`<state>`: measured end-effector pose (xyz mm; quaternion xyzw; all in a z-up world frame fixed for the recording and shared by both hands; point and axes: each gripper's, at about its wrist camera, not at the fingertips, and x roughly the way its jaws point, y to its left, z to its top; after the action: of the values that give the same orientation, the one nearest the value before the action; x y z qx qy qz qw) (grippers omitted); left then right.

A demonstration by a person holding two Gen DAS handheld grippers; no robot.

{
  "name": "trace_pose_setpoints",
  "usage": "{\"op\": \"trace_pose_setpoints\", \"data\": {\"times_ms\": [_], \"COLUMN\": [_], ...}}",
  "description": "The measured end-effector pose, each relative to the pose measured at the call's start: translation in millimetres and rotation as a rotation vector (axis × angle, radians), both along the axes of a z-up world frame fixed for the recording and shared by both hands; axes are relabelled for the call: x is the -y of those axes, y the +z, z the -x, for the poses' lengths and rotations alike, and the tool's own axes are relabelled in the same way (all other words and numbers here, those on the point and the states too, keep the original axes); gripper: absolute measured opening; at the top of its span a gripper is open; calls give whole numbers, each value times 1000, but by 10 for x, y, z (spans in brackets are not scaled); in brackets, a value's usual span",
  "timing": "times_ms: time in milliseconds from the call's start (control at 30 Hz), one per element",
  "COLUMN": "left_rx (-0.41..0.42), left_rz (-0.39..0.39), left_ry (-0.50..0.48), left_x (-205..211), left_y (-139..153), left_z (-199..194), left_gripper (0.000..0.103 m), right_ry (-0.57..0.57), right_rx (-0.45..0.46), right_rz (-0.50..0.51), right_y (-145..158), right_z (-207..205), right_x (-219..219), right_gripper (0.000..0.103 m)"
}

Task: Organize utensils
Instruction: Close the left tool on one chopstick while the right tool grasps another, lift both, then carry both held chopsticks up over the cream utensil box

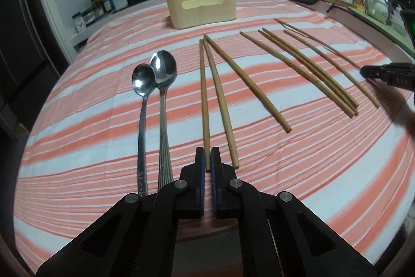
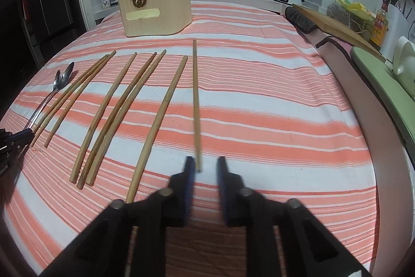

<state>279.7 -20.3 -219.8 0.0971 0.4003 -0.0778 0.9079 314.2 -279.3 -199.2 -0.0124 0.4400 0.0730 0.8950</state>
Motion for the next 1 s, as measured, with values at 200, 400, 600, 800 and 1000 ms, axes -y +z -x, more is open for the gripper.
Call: {"op": "trace_pose_setpoints", "data": {"times_ms": [200, 400, 600, 800, 1000], "left_rx": [96, 190, 246, 261, 257], "left_rz": [71, 136, 169, 219, 261], "left_ry": [11, -8, -30, -30, -28], "left_x": [-130, -245, -324, -354, -328], "left_y": [533, 1196, 1650, 1885, 1987], "left_z": [-14, -38, -110, -198, -268], "left_gripper": [2, 2, 2, 2, 2], "right_ry": [-1, 35, 78, 97, 110], "right_rx": [120, 258, 346, 398, 430], "right_rz": [16, 77, 76, 28, -8], "right_y": [367, 1028, 1590, 1957, 2135], "right_z": [90, 148, 113, 127, 157], "right_x": [-11, -160, -241, -286, -372], "right_gripper": [4, 4, 4, 4, 4]}}
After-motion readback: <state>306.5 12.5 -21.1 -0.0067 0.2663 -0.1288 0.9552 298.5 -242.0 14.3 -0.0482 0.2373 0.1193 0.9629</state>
